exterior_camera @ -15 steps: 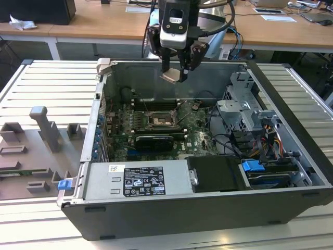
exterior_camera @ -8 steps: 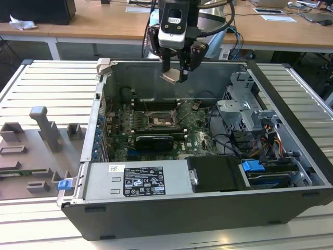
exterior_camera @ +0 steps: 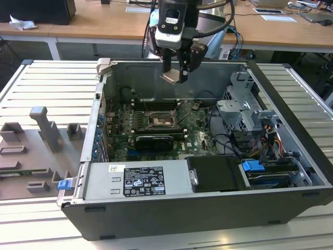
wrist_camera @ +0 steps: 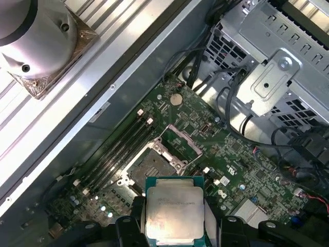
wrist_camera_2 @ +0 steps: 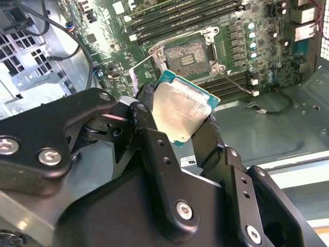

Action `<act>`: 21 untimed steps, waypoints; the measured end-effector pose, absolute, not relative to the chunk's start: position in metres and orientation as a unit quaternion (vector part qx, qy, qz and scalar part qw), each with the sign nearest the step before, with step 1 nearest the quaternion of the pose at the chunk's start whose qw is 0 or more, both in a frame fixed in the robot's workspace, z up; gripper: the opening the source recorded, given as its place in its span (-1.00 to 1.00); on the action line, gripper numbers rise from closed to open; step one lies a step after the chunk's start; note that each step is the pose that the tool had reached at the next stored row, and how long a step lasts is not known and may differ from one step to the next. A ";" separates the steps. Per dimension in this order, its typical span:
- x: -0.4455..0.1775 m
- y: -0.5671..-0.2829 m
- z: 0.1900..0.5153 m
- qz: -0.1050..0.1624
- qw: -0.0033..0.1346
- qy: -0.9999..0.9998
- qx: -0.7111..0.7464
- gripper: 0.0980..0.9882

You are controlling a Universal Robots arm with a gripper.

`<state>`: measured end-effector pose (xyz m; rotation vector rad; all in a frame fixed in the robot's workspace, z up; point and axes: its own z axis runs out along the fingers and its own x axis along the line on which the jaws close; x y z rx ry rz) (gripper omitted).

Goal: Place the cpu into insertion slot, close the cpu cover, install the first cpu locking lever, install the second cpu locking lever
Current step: 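Place the cpu into insertion slot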

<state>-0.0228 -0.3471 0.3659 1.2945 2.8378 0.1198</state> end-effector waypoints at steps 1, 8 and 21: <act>-0.023 -0.347 0.366 0.038 0.011 0.905 0.424 0.00; -0.023 -0.347 0.364 0.037 0.013 0.876 0.481 0.00; -0.023 -0.347 0.354 0.036 0.015 0.861 0.508 0.00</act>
